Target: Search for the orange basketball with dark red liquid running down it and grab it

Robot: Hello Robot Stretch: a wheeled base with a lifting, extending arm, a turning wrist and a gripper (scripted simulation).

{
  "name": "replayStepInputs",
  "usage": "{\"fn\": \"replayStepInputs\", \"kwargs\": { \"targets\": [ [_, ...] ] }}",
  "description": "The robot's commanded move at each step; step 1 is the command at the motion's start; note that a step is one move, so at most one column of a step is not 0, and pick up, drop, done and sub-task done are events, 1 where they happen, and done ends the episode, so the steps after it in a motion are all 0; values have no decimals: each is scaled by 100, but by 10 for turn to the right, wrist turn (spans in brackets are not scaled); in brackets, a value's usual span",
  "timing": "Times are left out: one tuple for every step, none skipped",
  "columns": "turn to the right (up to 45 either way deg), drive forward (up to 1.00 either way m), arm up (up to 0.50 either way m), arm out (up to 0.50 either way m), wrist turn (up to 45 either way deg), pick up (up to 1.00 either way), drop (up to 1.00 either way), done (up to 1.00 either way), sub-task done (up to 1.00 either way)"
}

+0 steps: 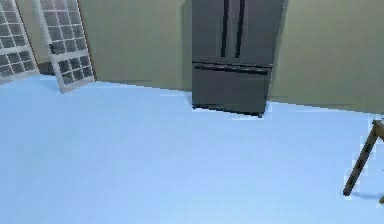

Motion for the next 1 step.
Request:
{"fn": "replayStepInputs", "kwargs": {
  "targets": [
    [-420,0,0,0,0,0,0,0,0]
  ]
}}
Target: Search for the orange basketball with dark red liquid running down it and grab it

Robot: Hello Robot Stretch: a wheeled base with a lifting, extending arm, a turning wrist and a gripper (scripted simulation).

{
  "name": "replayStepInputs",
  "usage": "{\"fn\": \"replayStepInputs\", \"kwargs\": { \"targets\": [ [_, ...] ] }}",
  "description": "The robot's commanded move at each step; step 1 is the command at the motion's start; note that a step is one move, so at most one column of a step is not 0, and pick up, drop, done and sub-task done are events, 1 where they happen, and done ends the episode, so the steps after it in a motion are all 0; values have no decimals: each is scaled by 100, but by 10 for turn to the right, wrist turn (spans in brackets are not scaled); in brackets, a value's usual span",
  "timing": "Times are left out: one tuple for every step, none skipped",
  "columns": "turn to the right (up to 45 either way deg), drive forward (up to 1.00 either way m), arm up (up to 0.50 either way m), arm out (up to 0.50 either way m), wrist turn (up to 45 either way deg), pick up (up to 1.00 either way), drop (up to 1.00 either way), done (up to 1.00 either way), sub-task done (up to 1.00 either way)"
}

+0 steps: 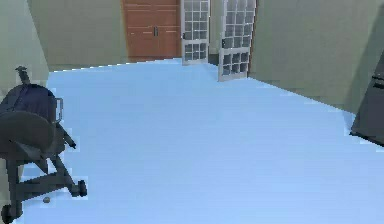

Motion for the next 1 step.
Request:
{"fn": "replayStepInputs", "kwargs": {
  "targets": [
    [0,100,0,0,0,0,0,0,0]
  ]
}}
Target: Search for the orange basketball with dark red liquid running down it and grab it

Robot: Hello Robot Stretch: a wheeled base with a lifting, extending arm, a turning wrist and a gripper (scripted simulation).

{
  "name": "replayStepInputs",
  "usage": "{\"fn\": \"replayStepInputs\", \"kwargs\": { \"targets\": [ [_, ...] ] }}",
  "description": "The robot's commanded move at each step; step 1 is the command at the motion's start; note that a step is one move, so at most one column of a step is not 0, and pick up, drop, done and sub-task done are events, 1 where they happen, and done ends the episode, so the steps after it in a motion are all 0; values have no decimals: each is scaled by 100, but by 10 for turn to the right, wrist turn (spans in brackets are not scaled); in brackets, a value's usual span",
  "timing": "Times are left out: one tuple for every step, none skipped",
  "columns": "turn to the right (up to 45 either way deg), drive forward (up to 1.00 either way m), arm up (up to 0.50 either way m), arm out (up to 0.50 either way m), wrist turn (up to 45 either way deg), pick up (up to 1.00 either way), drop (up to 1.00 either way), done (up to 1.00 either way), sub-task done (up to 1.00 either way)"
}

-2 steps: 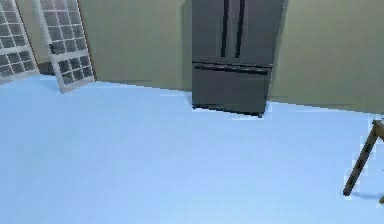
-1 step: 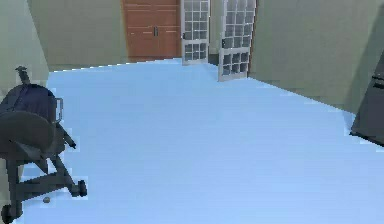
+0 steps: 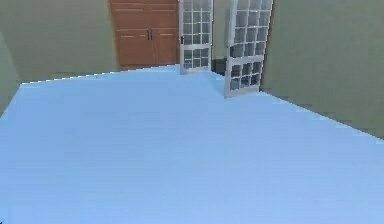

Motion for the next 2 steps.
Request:
{"fn": "replayStepInputs", "kwargs": {
  "targets": [
    [0,100,0,0,0,0,0,0,0],
    [0,100,0,0,0,0,0,0,0]
  ]
}}
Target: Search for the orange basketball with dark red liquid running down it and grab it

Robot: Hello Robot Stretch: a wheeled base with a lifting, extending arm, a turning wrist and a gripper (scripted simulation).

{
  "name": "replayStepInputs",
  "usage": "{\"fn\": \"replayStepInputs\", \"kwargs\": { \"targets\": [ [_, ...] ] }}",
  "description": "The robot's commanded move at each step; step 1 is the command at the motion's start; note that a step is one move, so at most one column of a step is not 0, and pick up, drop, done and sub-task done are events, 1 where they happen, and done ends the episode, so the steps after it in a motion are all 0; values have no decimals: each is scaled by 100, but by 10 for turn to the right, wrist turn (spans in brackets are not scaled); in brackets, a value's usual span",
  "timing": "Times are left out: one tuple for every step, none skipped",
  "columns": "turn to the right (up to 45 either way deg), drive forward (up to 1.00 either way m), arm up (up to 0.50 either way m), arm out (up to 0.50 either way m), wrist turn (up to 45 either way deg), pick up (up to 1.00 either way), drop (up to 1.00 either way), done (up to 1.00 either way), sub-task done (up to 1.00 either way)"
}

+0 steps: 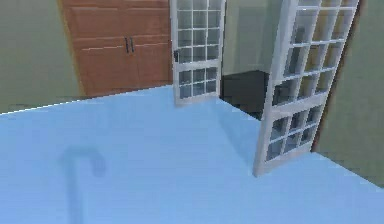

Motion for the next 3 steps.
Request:
{"fn": "replayStepInputs", "kwargs": {
  "targets": [
    [0,100,0,0,0,0,0,0,0],
    [0,40,0,0,0,0,0,0,0],
    [300,0,0,0,0,0,0,0,0]
  ]
}}
